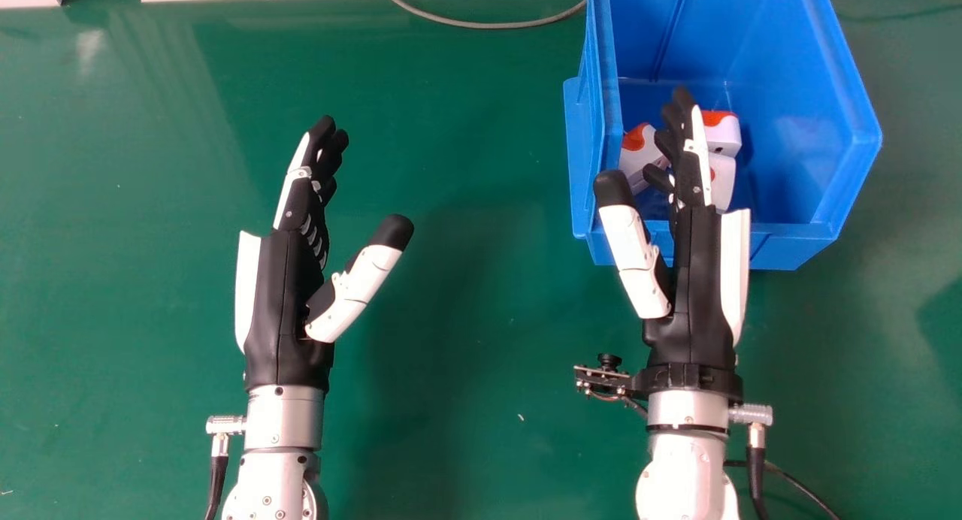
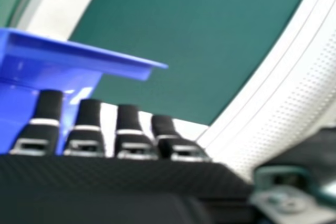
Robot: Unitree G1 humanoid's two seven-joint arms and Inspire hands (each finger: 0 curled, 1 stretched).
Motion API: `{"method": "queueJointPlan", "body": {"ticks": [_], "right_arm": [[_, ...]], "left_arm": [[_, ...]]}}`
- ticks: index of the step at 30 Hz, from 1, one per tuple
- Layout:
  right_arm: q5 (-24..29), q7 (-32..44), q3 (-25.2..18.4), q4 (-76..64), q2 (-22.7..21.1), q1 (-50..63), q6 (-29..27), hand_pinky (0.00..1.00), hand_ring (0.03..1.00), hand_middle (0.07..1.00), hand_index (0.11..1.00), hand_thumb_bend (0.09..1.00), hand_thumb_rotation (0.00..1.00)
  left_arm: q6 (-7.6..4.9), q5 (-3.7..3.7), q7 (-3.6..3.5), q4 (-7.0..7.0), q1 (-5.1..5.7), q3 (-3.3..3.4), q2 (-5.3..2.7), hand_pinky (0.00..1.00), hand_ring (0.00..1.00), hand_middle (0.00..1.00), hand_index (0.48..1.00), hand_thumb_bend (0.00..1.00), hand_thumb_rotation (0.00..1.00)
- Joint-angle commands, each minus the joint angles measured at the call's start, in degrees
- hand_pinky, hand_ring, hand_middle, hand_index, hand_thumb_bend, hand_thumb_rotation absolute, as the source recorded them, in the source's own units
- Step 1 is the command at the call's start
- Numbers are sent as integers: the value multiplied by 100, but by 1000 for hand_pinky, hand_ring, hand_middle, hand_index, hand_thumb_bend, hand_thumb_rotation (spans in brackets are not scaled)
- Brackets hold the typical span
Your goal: Pick all objects and put in blue box
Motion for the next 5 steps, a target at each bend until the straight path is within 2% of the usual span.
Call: {"method": "queueJointPlan", "body": {"ticks": [1,5], "right_arm": [[-98,-61,24,-208,162,8,-35,843,908,926,933,527,954],[-154,-56,40,-250,144,35,30,847,908,923,930,528,968]], "left_arm": [[-39,-24,-22,-131,25,-24,-28,980,950,926,919,888,594],[-42,-28,-22,-151,38,-27,-26,981,950,926,920,894,597]]}}
